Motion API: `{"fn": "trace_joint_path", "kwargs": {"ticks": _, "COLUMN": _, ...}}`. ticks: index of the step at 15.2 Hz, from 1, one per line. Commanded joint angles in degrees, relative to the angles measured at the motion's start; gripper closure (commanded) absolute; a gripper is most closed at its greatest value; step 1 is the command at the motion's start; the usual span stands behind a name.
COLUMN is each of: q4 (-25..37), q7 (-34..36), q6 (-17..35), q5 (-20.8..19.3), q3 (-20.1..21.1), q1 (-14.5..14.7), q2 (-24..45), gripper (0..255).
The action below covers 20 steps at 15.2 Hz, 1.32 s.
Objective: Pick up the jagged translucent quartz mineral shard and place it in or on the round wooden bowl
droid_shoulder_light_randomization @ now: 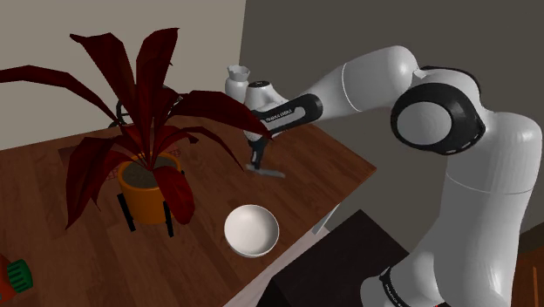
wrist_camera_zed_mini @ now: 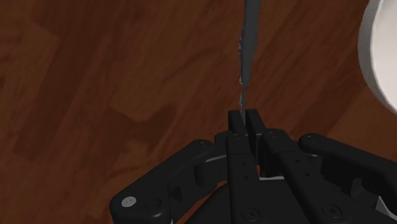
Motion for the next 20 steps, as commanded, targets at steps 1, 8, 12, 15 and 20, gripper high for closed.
{"fn": "trace_joint_path", "kwargs": {"ticks": 1, "q4": -4.2, "q7": 2.2, "q6": 1.6, "q5": -0.4, "q3": 0.4, "q1": 1.7, "q2": -2.4, "gripper": 255}}
{"fn": "trace_joint_path", "kwargs": {"ticks": 8, "q4": -15.0, "q7": 10.5, "q6": 4.7, "q5": -1.3, "q3": 2.4, "q1": 7.6, "q2": -9.6, "gripper": 255}}
{"fn": "trace_joint_path", "kwargs": {"ticks": 12, "q4": -19.7, "q7": 15.6, "q6": 5.8, "q5": -1.5, "q3": 4.1, "q1": 10.9, "q2": -12.9, "gripper": 255}}
{"fn": "trace_joint_path", "kwargs": {"ticks": 15, "q4": -22.6, "q7": 19.6, "q6": 6.4, "q5": -1.4, "q3": 5.6, "q1": 13.4, "q2": -14.9, "gripper": 255}}
{"fn": "trace_joint_path", "kwargs": {"ticks": 20, "q4": -23.9, "q7": 21.4, "q6": 9.4, "q5": -1.3, "q3": 6.4, "q1": 14.5, "q2": -13.2, "gripper": 255}}
